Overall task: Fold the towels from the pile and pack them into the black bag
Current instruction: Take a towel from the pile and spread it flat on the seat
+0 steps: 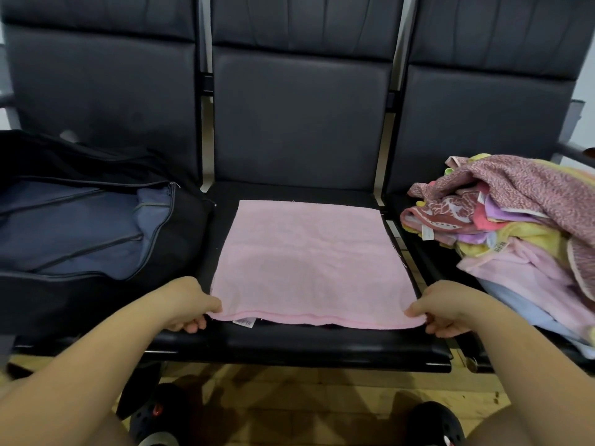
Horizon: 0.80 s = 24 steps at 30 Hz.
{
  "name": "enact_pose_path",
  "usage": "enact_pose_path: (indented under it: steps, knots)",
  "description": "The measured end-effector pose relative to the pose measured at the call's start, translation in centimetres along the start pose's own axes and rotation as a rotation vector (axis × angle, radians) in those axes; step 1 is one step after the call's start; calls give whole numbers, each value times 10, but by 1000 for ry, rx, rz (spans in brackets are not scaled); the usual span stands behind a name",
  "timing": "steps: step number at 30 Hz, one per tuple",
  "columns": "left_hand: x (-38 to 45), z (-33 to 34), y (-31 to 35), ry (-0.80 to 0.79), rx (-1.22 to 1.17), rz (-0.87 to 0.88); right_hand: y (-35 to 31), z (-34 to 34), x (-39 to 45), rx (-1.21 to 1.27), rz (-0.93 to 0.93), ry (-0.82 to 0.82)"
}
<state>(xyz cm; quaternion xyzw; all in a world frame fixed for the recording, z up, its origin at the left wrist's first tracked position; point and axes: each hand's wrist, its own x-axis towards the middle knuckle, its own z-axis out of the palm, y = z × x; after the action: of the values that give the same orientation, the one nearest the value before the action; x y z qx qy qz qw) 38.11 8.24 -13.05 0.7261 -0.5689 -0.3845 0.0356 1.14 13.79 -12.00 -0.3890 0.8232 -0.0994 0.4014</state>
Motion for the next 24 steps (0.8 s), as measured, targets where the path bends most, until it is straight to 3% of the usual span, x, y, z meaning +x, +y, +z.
enact_pose_path:
  steps: [3,7,11,14,19,24]
  knots:
    - [-1,-4,-2,-52,-325,-38,1,-5,-5,242,-64,-57]
    - [-5,-9,-5,17,-691,58,3,-5,-9,567,-115,-101]
    - [-21,-24,-1,55,-822,257,-5,-21,-26,759,-233,-91]
    - [-45,-52,14,73,-878,448,-21,-49,-55,910,-411,-93]
    - [-99,-107,45,54,-1207,728,-46,-103,-115,1083,-768,-69]
    - [-124,-138,68,116,-1301,861,-65,-124,-140,1265,-919,-18]
